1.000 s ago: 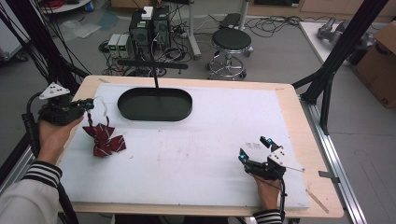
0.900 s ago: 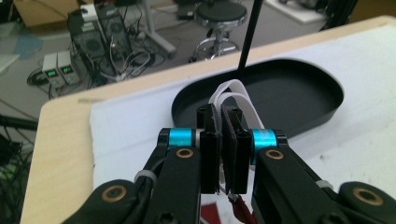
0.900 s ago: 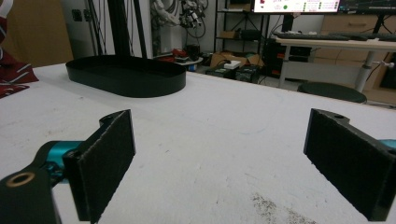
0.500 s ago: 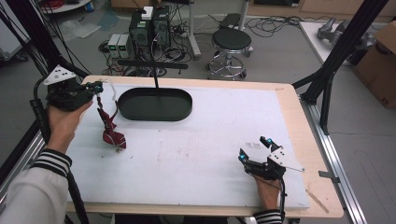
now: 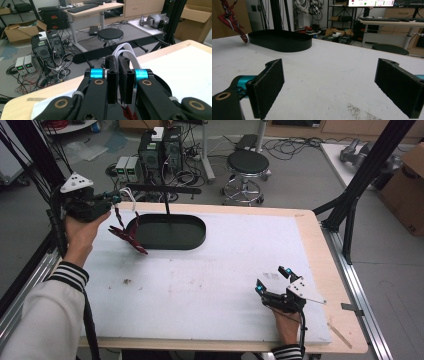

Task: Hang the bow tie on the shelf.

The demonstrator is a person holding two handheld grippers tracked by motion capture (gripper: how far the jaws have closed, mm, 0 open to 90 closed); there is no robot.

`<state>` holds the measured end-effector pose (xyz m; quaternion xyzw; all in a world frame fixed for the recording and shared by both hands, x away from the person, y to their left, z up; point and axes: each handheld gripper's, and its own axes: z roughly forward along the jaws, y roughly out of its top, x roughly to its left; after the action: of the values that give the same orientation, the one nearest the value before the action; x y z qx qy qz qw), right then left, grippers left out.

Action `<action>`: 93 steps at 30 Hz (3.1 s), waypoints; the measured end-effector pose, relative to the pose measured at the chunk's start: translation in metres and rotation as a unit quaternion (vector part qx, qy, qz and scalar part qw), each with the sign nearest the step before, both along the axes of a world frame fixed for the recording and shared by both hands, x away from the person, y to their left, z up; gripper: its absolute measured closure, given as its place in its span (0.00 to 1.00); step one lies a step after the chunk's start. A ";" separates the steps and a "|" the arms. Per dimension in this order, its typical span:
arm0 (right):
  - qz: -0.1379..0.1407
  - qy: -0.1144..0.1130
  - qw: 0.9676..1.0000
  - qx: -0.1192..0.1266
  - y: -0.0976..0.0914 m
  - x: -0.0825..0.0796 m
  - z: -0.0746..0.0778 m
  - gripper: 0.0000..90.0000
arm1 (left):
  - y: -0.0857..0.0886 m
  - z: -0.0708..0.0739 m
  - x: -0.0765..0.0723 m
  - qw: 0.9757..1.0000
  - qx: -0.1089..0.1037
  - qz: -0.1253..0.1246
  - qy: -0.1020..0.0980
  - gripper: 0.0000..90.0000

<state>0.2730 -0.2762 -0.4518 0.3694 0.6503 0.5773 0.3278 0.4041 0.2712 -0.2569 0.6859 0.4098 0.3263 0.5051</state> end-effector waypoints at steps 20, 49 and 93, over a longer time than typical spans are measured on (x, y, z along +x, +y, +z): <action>0.000 0.000 1.000 0.001 0.000 0.000 0.000 0.09 | -0.025 0.021 0.038 0.999 -0.008 -0.011 -0.030 0.95; -0.001 -0.001 1.000 0.004 -0.001 0.000 0.000 0.09 | -0.045 -0.012 0.087 1.000 -0.003 0.007 0.000 0.95; 0.000 -0.001 1.000 0.004 -0.001 0.001 0.000 0.09 | -0.040 -0.029 0.086 1.000 -0.006 -0.024 0.002 0.30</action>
<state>0.2735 -0.2772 -0.4520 0.3700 0.6475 0.5801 0.3276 0.4901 0.2314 -0.2858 0.6932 0.3960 0.3107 0.5158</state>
